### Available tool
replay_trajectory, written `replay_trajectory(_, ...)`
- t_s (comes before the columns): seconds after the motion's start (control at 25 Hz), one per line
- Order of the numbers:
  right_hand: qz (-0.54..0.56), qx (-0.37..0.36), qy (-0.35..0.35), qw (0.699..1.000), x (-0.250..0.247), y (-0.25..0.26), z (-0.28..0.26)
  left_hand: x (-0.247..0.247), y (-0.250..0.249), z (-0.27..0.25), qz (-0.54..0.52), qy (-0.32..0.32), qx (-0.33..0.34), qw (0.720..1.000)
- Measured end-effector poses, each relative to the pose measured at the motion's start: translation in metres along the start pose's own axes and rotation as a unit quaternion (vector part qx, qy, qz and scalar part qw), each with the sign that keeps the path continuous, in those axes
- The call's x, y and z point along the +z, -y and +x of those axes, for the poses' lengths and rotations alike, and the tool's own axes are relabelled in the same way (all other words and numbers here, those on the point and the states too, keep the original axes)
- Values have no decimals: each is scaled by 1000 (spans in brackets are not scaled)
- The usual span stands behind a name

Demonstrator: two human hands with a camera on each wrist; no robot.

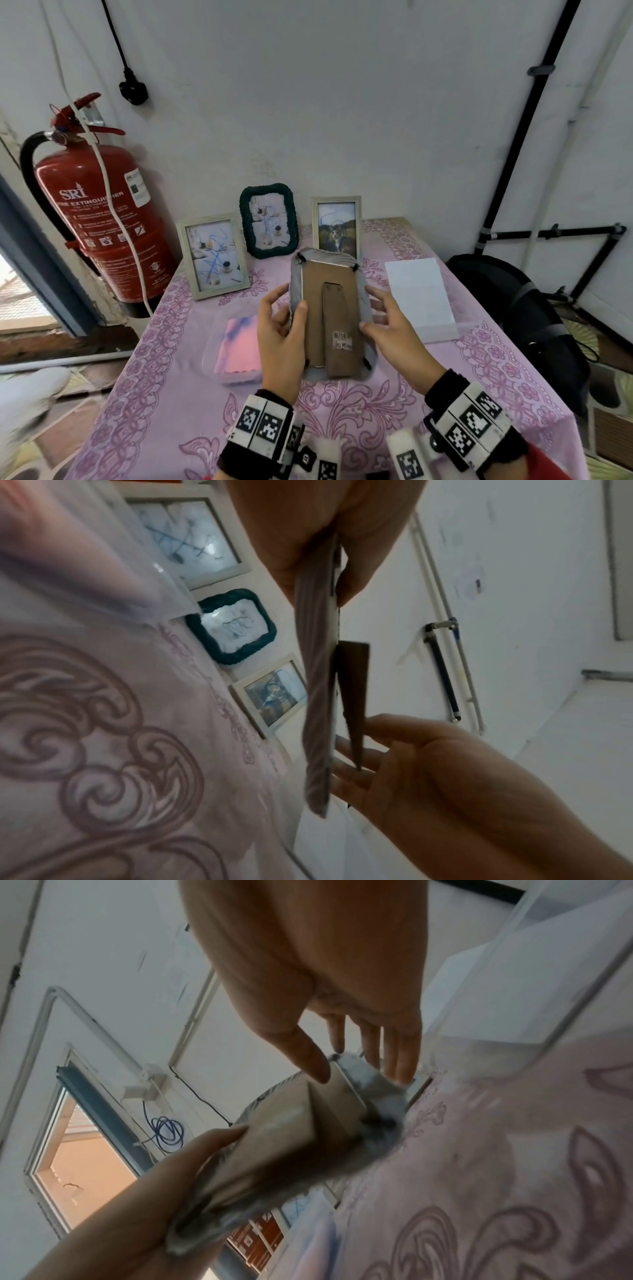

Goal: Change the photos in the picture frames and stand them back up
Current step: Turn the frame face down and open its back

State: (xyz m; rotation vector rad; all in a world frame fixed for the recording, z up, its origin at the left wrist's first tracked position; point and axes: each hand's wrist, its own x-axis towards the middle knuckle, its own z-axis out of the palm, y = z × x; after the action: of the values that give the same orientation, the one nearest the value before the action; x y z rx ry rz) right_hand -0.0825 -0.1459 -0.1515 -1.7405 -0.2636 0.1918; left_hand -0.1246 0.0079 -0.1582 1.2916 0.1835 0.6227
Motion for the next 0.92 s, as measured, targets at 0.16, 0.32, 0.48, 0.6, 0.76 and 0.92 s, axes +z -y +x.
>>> replay_trajectory(0.16, 15, 14, -10, 1000, 3, -13, 0, -4, 16, 1, 8, -14, -43, 999)
replay_trajectory(0.32, -30, -4, -13, 999, -1, -27, 0, -15, 27, 4, 234, 21, -9, 972)
replay_trajectory(0.48, -115, -3, -10, 993, -4, -33, 3, -24, 32, 4, 328, 64, -6, 942)
replay_trajectory(0.6, -145, -13, 7, 989, -4, -33, 4, -27, 35, 1, 351, 78, -10, 933)
replay_trajectory(0.76, -201, -7, 45, 978, 1, -38, 7, -31, 36, -1, 353, 104, -24, 929)
replay_trajectory(0.92, -212, 11, 86, 973, 2, -45, 14, -32, 33, -2, 381, 125, -37, 915)
